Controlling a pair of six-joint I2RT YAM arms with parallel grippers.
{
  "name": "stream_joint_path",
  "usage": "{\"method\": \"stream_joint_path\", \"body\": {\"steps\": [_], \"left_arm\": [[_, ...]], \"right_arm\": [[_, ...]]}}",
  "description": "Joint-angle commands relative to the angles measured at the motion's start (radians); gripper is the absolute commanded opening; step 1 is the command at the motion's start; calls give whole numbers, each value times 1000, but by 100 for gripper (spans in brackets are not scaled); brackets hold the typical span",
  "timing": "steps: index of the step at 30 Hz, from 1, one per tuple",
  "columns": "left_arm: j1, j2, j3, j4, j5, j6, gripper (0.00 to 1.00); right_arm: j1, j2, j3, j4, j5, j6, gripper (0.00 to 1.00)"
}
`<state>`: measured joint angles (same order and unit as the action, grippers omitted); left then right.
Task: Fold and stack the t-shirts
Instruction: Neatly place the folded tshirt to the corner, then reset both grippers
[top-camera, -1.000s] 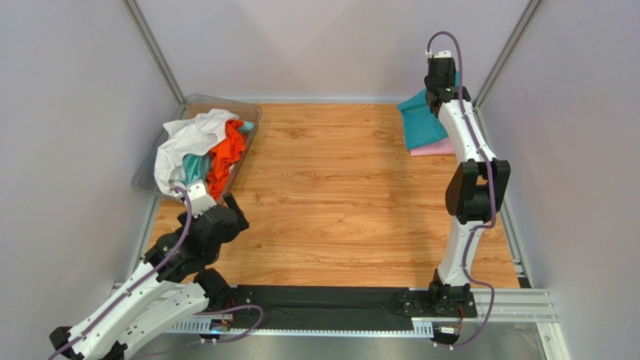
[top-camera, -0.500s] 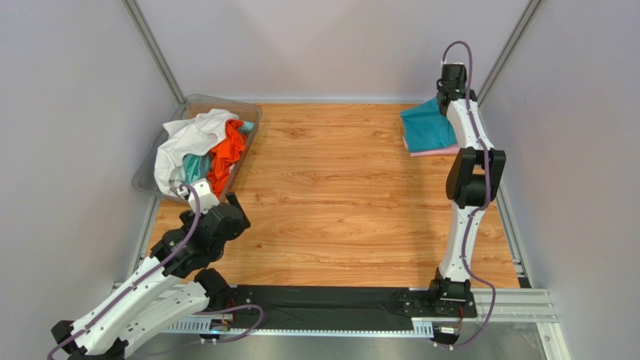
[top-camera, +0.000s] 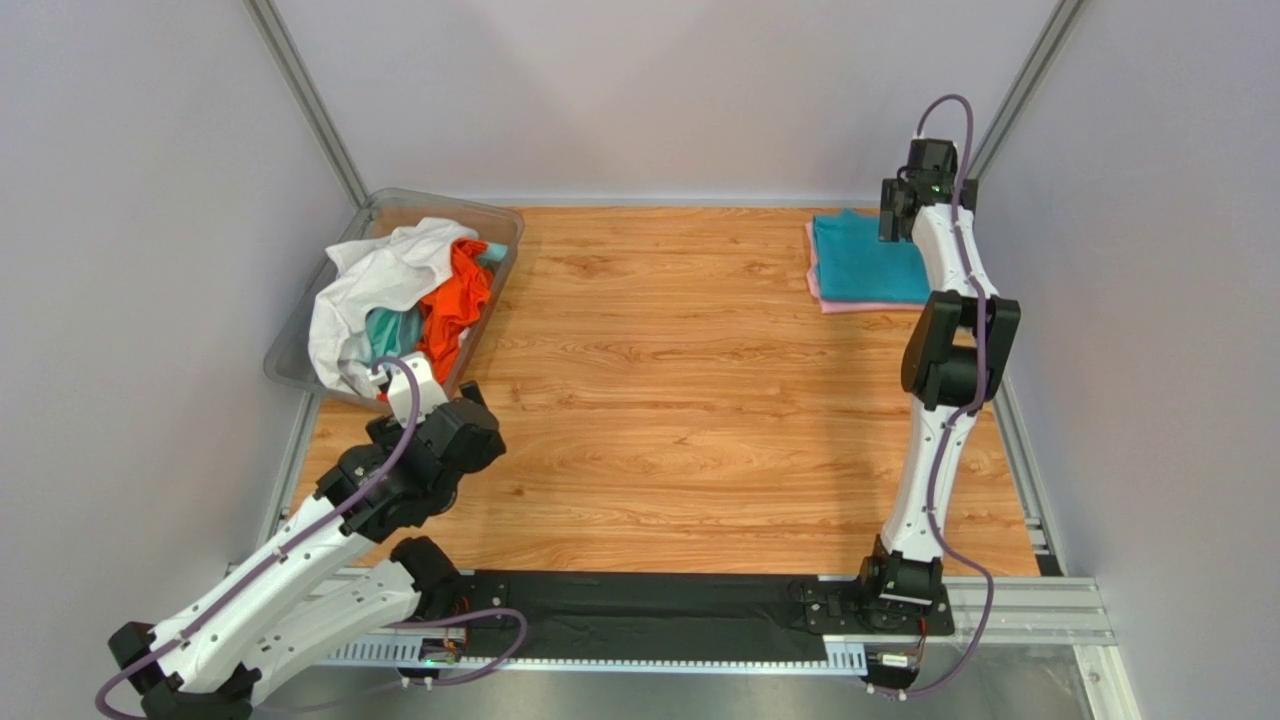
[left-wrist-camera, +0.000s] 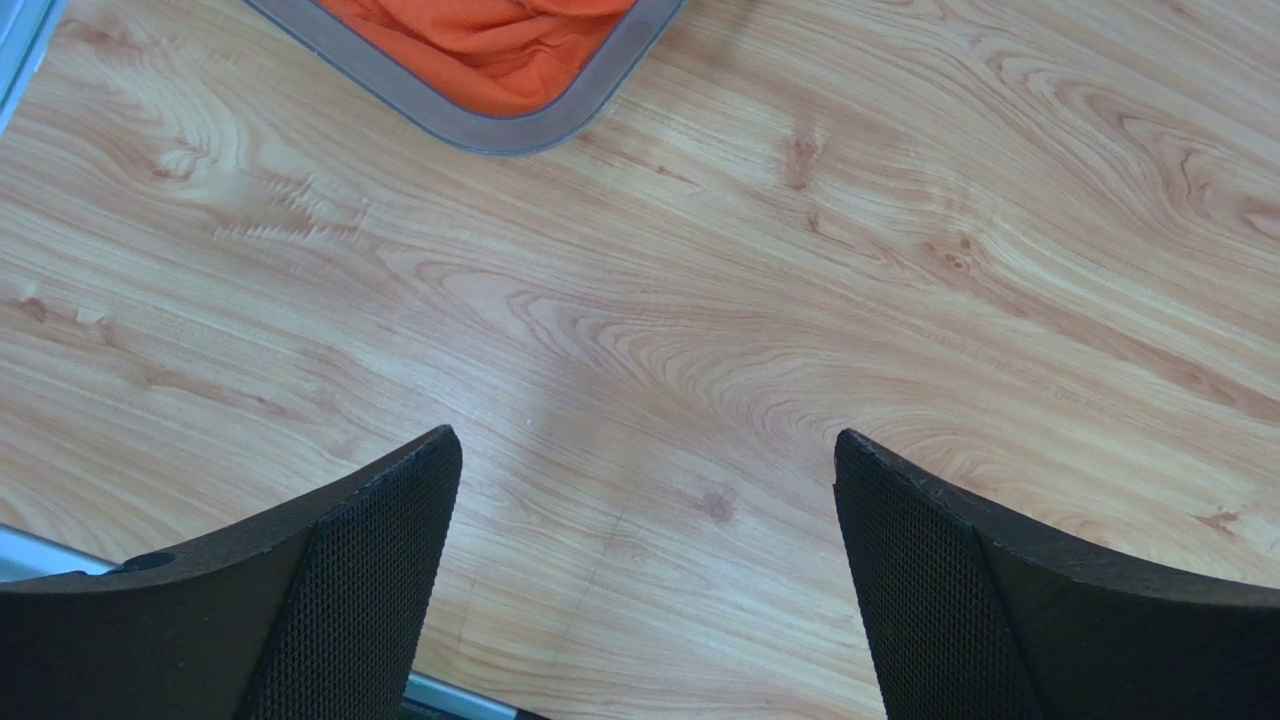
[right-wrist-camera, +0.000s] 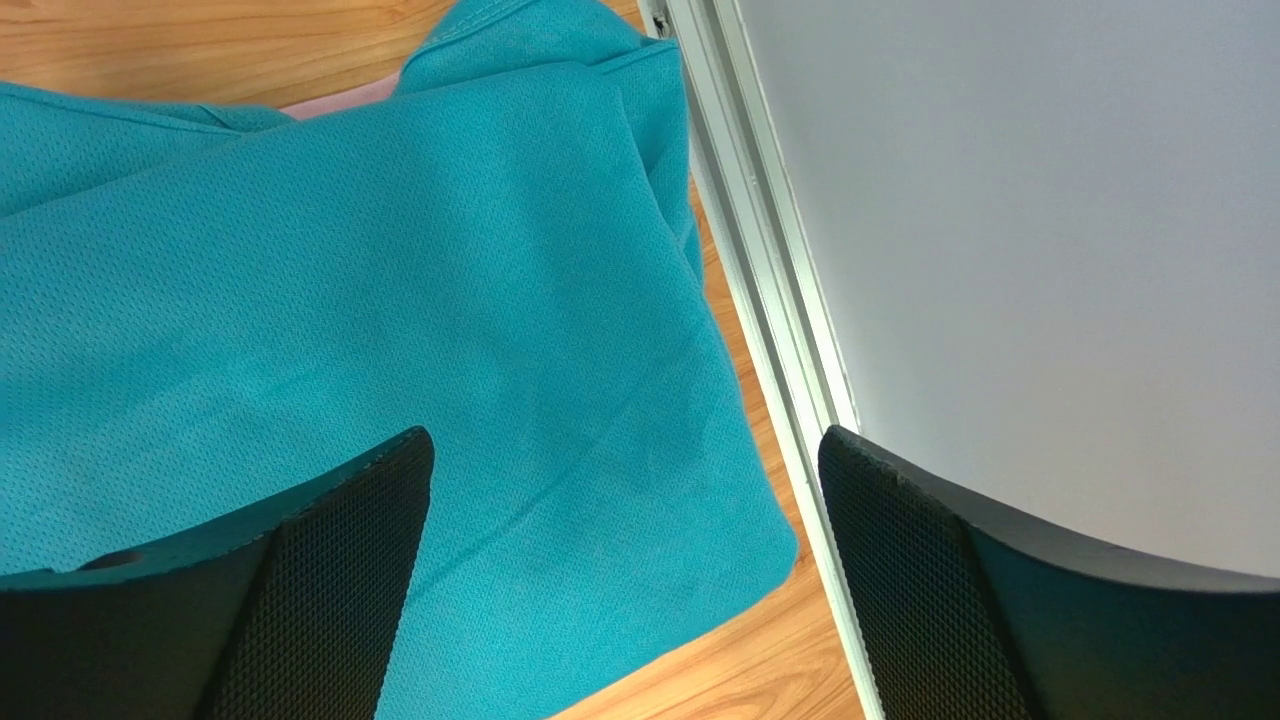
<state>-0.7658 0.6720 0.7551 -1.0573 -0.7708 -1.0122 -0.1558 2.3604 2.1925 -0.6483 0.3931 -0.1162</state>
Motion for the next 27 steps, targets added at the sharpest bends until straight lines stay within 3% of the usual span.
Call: {"method": "stream_joint_path", "body": {"steps": [1, 11, 17, 27], "left_arm": [[-1, 11, 47, 6, -12, 1, 100], [-1, 21, 76, 19, 22, 57, 100], [-1, 23, 72, 83, 80, 118, 100], [-1, 17, 46, 131, 148, 126, 100]], "right_arm": [[-2, -26, 42, 29, 20, 32, 100], [-2, -268, -117, -8, -75, 169, 100], [5, -446, -364, -10, -180, 300, 100], [62, -781, -801, 39, -165, 405, 100]]}}
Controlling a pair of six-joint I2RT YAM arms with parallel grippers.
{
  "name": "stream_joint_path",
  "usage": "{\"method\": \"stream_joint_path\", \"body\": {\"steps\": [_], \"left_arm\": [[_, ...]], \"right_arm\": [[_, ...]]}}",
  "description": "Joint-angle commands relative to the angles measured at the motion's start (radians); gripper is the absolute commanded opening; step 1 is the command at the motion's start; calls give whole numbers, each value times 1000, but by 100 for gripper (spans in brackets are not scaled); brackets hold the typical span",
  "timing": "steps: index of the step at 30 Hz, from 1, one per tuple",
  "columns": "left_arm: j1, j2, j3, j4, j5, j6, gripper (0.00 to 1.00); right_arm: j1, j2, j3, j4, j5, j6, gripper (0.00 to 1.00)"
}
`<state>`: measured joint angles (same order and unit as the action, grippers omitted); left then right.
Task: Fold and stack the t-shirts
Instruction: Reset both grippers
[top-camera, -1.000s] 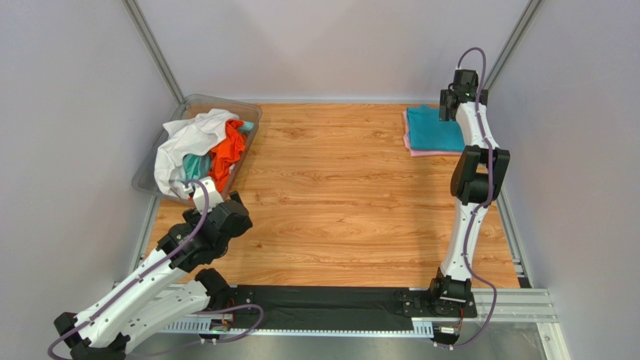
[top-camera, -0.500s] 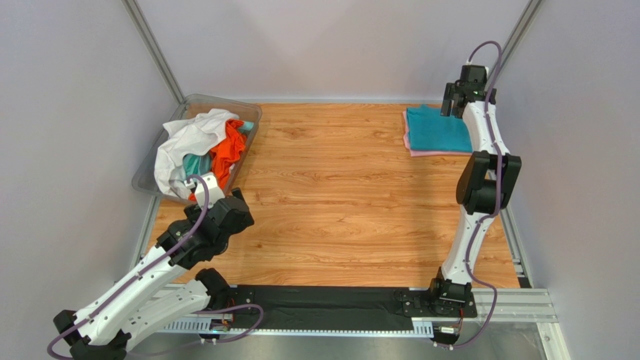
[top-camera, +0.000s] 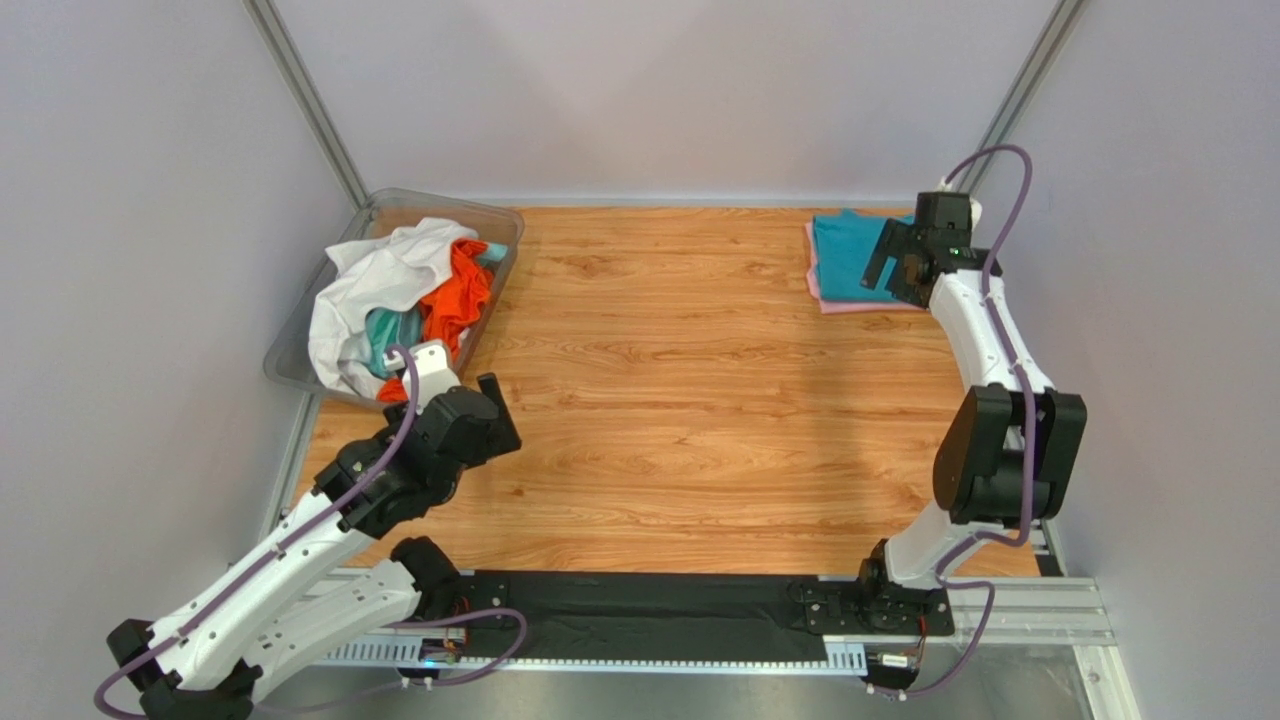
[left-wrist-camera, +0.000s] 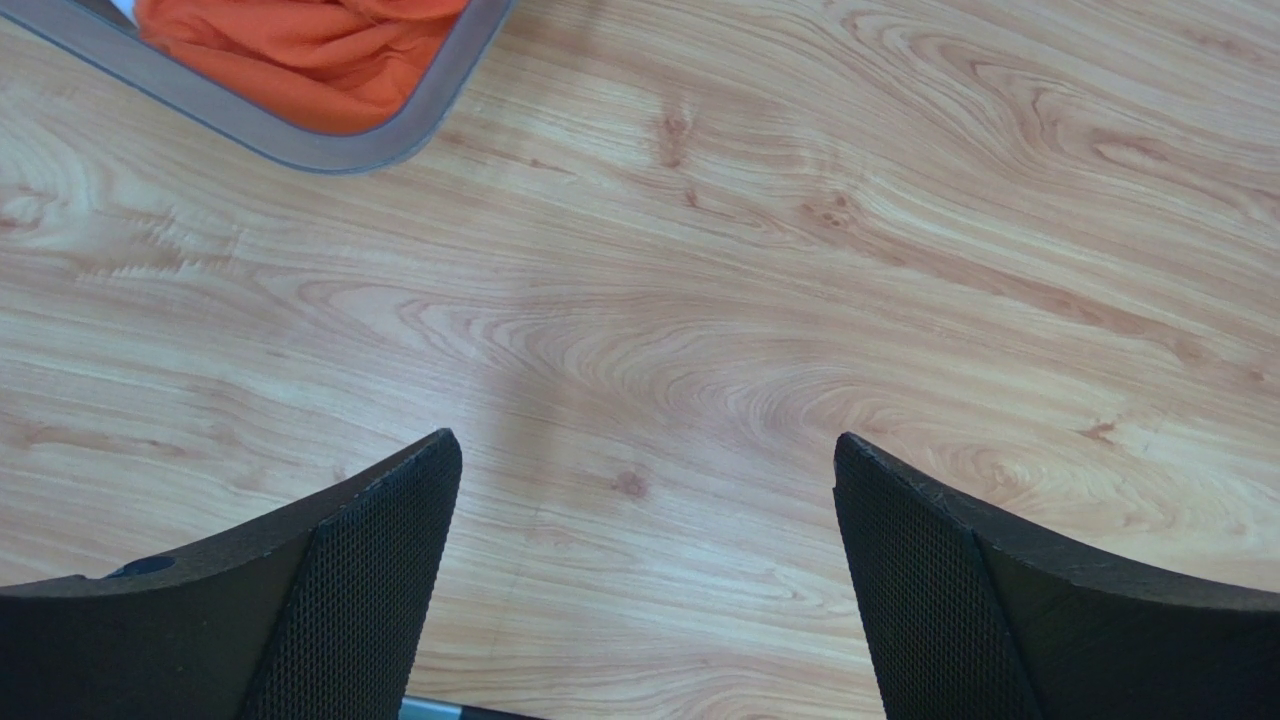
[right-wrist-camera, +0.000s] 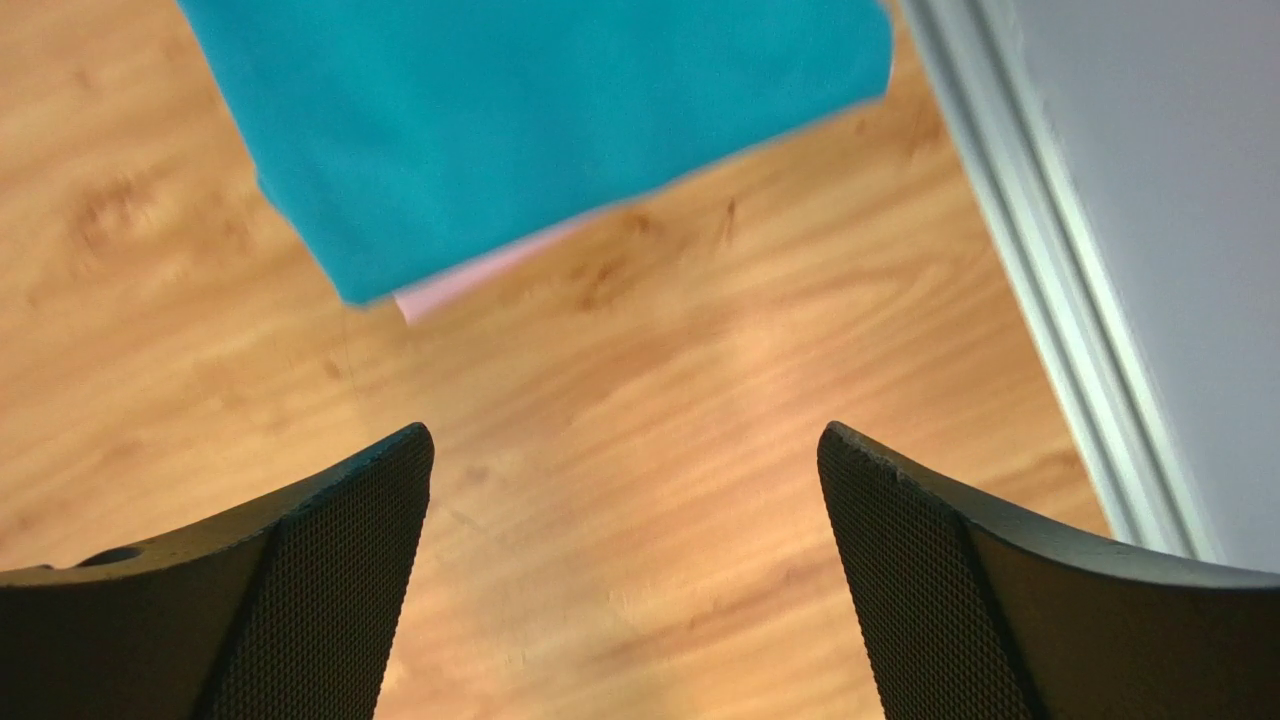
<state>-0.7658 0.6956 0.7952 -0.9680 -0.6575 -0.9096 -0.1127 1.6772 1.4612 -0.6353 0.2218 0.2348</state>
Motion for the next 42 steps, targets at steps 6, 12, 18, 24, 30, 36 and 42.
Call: {"method": "stream_joint_path", "body": {"steps": [6, 12, 18, 24, 30, 36, 42], "left_arm": [[-1, -28, -17, 54, 44, 29, 100], [-1, -65, -51, 63, 53, 32, 100], [-1, -114, -113, 98, 61, 23, 100], [-1, -145, -134, 114, 62, 17, 100], [-1, -160, -142, 114, 50, 6, 100], [-1, -169, -142, 101, 29, -9, 100], [-1, -185, -137, 69, 22, -44, 100]], "right_arm": [[93, -290, -318, 22, 40, 109, 100], [177, -474, -502, -26, 86, 190, 100], [232, -643, -643, -35, 47, 239, 100], [255, -752, -752, -50, 37, 291, 100], [257, -910, -887, 26, 11, 333, 100], [257, -1027, -932, 51, 8, 322, 100], [257, -1068, -940, 55, 28, 302, 100]]}}
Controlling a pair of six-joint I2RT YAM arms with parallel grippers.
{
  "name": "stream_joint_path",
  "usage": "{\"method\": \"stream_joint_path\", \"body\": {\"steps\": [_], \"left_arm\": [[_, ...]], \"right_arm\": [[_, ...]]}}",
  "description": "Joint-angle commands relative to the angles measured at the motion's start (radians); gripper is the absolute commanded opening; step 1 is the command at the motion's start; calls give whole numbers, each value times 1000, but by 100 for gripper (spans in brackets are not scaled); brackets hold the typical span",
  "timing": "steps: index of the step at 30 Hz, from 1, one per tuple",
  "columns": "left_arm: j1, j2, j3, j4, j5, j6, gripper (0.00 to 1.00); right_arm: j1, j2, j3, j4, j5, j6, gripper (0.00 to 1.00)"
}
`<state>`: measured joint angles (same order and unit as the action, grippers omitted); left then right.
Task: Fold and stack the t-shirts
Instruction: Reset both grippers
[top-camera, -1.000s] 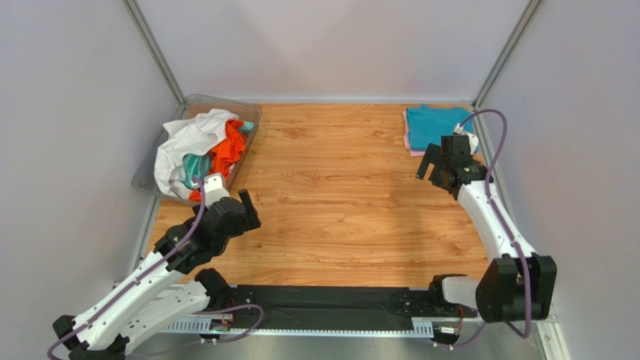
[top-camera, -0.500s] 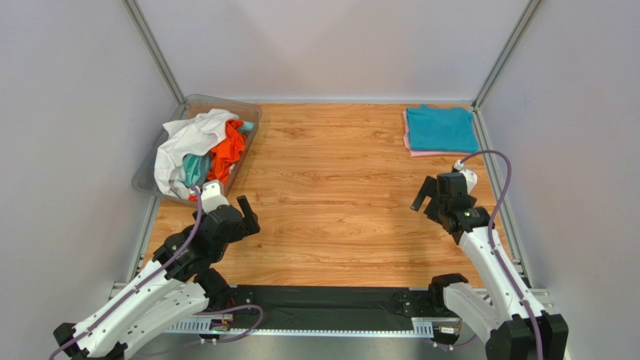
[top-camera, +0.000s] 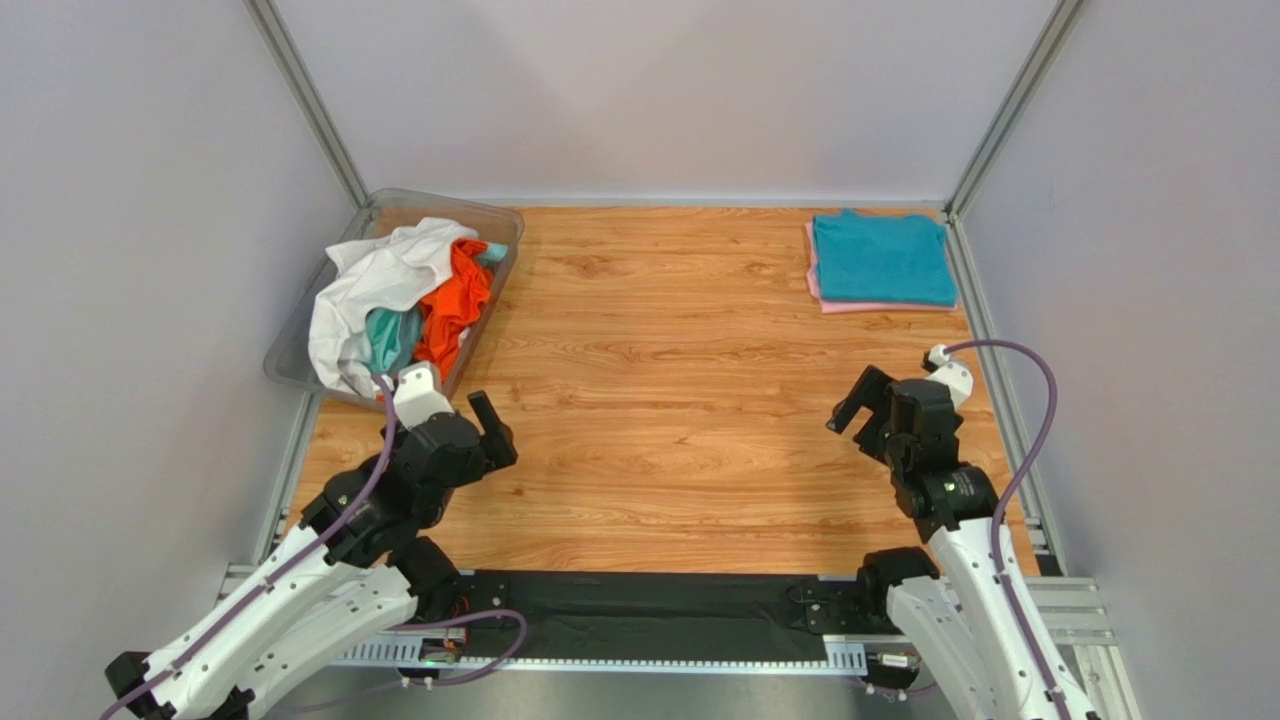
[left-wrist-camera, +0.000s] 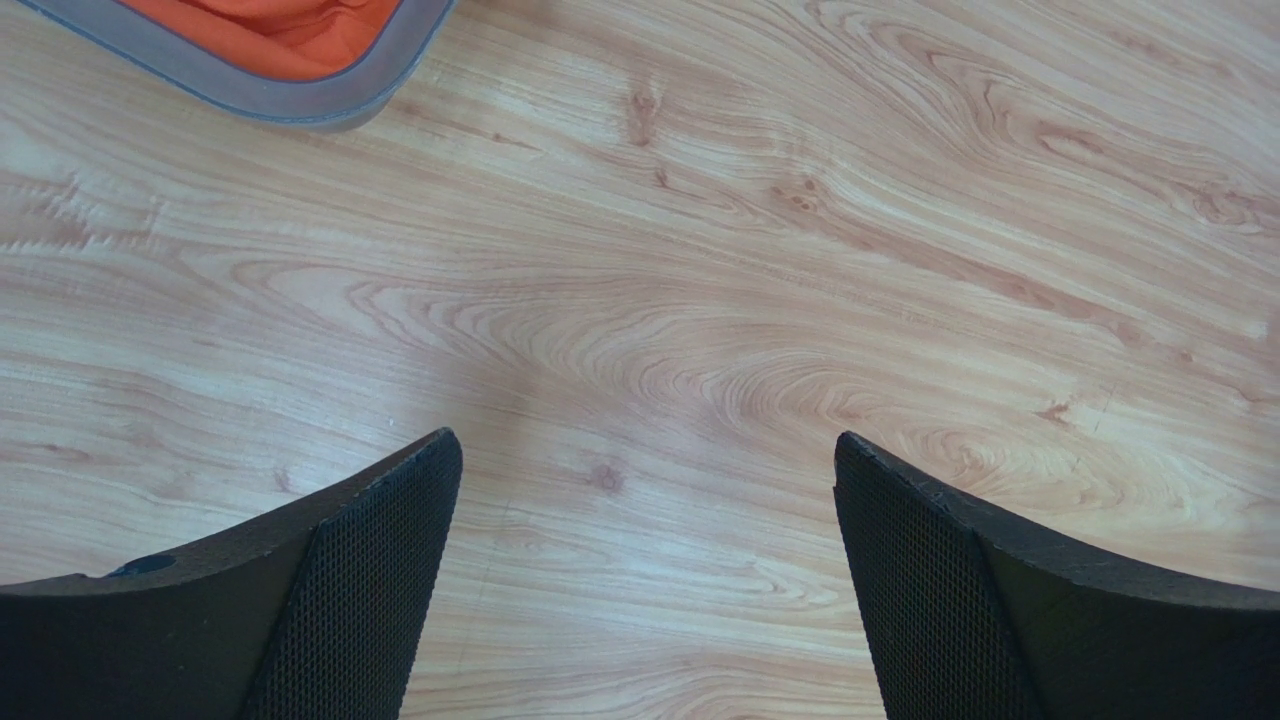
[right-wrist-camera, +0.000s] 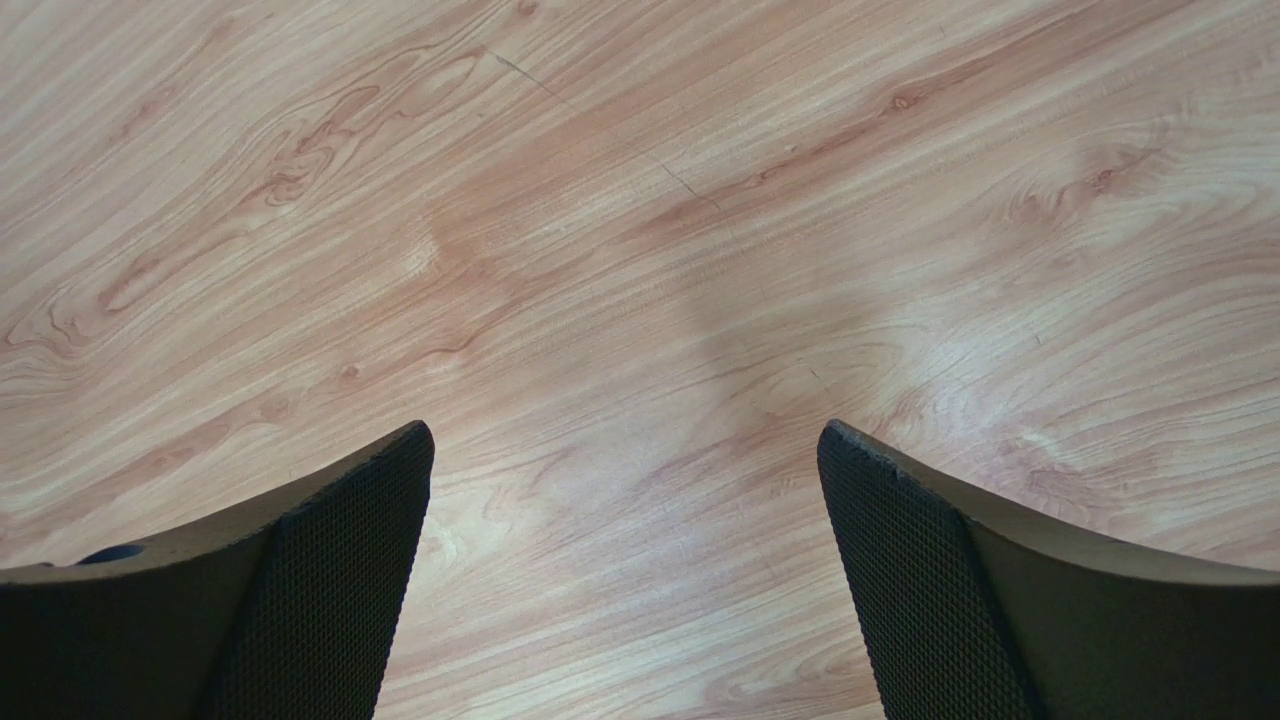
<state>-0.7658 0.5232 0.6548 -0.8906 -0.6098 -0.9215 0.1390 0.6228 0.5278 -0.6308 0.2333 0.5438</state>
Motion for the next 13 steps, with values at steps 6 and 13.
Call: {"method": "stream_joint_path", "body": {"steps": [6, 13], "left_arm": [[-1, -25, 0, -24, -28, -51, 100], [-1, -29, 16, -76, -47, -74, 100]], "right_arm": [[5, 8, -15, 59, 27, -2, 100], [4, -9, -22, 65, 11, -1, 100]]}}
